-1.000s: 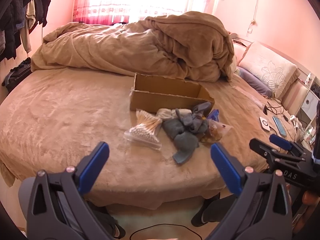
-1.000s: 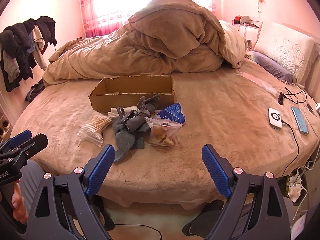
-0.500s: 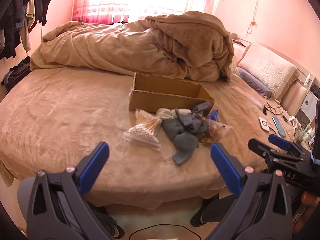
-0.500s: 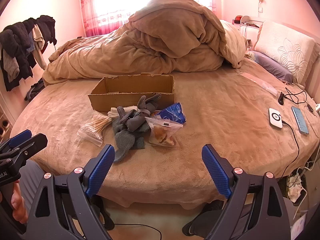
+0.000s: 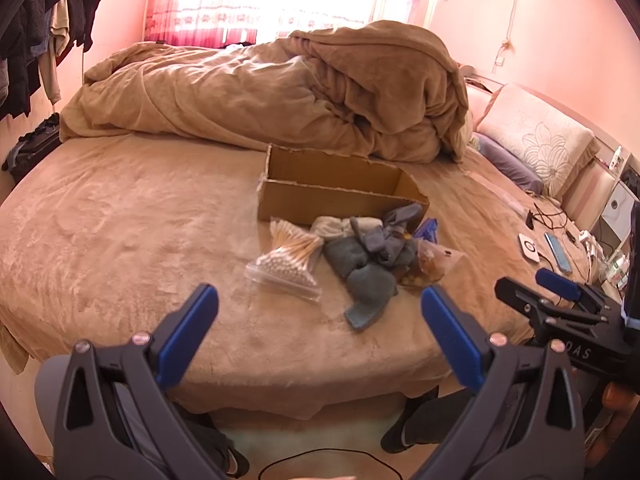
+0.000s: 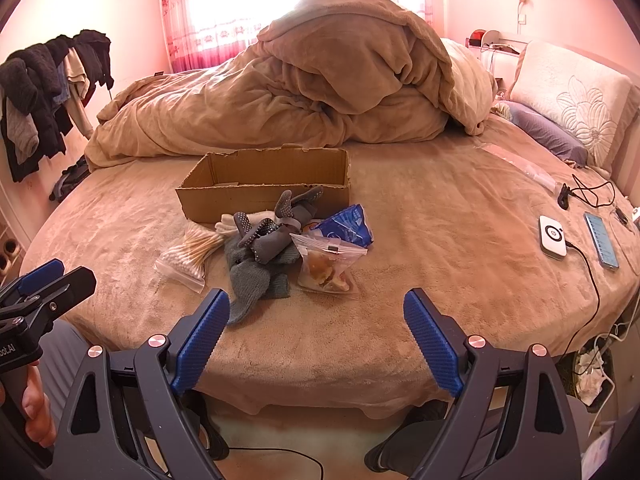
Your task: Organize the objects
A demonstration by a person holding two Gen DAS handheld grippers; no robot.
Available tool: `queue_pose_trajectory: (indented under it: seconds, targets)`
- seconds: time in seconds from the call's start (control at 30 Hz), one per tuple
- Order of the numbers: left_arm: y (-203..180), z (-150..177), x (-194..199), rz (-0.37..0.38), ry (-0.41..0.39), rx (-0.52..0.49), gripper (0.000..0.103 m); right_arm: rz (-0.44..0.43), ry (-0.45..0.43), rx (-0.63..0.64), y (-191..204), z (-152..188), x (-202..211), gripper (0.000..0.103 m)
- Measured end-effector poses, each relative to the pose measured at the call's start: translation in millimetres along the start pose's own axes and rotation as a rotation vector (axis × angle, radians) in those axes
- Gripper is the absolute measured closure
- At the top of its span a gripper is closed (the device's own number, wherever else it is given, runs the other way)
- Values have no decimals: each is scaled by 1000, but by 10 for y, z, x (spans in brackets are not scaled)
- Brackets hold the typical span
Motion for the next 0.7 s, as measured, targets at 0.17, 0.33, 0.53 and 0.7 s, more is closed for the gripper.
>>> queue_pose_trajectory:
  seconds: [0.17, 0.33, 0.53, 0.7]
  targets:
    - [3, -5, -8, 1, 3, 2, 1, 0, 2, 0, -2, -1, -2, 12]
    - [3, -6, -10, 1, 3, 1, 1, 1, 1, 0, 1, -4, -3, 12]
    - [2, -9, -28, 0, 6, 2, 1, 0, 2, 0, 2, -7, -4, 12]
    - [4, -11, -46, 2, 8, 3, 1, 0, 4, -1, 0, -9, -10, 12]
Point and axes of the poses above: each gripper's, at about its wrist camera, not at the fingertips, and x roughly against the way its jaws point, y to its left, z to its underside, the point moved 1 cm from there along -x, roughly the way its jaws point
